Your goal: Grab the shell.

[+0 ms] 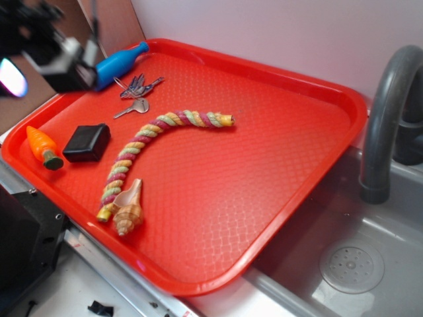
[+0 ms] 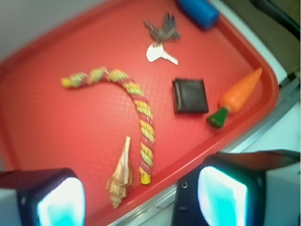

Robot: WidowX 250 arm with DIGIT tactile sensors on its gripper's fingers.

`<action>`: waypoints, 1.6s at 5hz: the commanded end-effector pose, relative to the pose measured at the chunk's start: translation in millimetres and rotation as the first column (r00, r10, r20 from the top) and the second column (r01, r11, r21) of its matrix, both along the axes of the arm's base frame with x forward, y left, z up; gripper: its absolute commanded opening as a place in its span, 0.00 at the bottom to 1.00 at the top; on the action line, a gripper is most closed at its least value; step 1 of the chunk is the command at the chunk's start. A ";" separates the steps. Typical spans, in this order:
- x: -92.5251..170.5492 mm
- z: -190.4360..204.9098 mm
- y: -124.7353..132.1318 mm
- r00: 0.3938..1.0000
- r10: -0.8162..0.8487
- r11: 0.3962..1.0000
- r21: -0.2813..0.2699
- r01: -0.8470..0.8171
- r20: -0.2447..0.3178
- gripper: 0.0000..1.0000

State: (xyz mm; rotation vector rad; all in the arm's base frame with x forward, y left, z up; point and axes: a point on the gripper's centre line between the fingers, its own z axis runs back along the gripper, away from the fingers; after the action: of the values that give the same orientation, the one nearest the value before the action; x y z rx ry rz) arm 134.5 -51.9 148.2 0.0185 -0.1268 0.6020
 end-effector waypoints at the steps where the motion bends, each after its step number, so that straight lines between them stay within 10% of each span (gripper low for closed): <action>1: 2.1 -55.6 -16.3 0.994 -0.021 1.000 0.006 0.021 -0.105 1.00; 3: -3.6 -107.3 -31.1 0.972 -0.138 0.989 -0.079 0.125 -0.190 1.00; 5: -1.9 -128.3 -53.9 0.954 -0.277 0.945 -0.211 0.248 -0.118 1.00; 6: -4.2 -131.9 -57.0 0.952 -0.279 0.951 -0.173 0.256 -0.129 0.10; 8: -4.0 -126.0 -54.5 0.960 -0.235 0.969 -0.112 0.220 -0.150 0.00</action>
State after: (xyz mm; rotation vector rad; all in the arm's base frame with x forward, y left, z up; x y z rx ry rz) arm 133.1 -104.9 22.8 -0.0432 0.0717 0.3596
